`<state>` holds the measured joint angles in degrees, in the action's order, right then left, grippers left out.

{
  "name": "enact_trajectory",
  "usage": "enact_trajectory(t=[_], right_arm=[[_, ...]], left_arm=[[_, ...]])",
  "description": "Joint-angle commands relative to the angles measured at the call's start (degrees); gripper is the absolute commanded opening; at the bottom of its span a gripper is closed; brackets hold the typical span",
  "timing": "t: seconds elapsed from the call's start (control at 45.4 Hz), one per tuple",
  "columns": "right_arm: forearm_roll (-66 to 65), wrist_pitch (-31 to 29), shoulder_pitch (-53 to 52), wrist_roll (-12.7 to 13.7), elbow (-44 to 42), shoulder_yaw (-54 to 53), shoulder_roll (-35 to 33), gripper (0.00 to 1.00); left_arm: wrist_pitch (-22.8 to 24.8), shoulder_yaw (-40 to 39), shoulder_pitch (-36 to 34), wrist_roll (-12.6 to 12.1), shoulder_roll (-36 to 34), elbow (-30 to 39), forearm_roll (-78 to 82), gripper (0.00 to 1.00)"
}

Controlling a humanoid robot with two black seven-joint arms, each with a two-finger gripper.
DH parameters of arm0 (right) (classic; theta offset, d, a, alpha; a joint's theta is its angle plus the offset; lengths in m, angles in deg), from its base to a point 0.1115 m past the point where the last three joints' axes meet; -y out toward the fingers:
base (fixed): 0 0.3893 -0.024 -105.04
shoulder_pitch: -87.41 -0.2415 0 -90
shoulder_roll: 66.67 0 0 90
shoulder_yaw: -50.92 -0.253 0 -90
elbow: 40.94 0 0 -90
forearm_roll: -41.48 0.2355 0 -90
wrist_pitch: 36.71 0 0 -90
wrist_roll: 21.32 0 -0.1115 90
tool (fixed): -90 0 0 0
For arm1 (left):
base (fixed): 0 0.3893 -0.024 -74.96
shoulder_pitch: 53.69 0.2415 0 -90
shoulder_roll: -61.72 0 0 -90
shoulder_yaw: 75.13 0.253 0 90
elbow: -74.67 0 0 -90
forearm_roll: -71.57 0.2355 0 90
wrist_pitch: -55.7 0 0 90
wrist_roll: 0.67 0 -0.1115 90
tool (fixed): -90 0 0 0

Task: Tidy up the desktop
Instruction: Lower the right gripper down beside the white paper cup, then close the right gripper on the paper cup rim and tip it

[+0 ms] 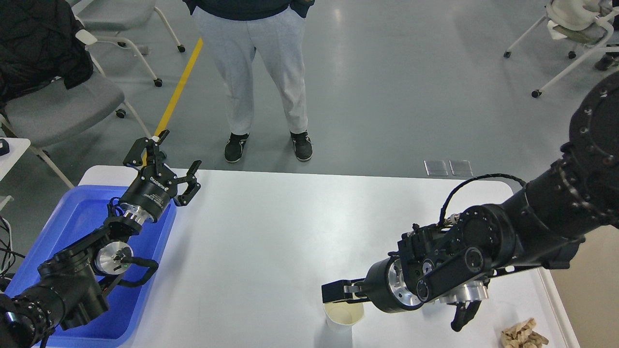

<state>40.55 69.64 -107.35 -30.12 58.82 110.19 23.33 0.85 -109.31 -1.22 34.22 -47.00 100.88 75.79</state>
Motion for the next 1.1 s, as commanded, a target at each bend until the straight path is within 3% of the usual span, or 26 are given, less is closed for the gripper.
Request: enact_trajectory(t=[0.0, 1.08], right_arm=[[0.1, 1.9, 3.1, 0.0, -1.2, -0.1, 0.0, 1.00], [0.0, 10.9, 15.0, 0.1, -7.0, 2.4, 0.0, 0.97]], left_arm=[[0.0, 0.0, 0.0, 0.0, 0.0, 0.0, 0.0, 1.00], [0.0, 0.0, 0.0, 0.0, 0.0, 0.0, 0.0, 1.00]])
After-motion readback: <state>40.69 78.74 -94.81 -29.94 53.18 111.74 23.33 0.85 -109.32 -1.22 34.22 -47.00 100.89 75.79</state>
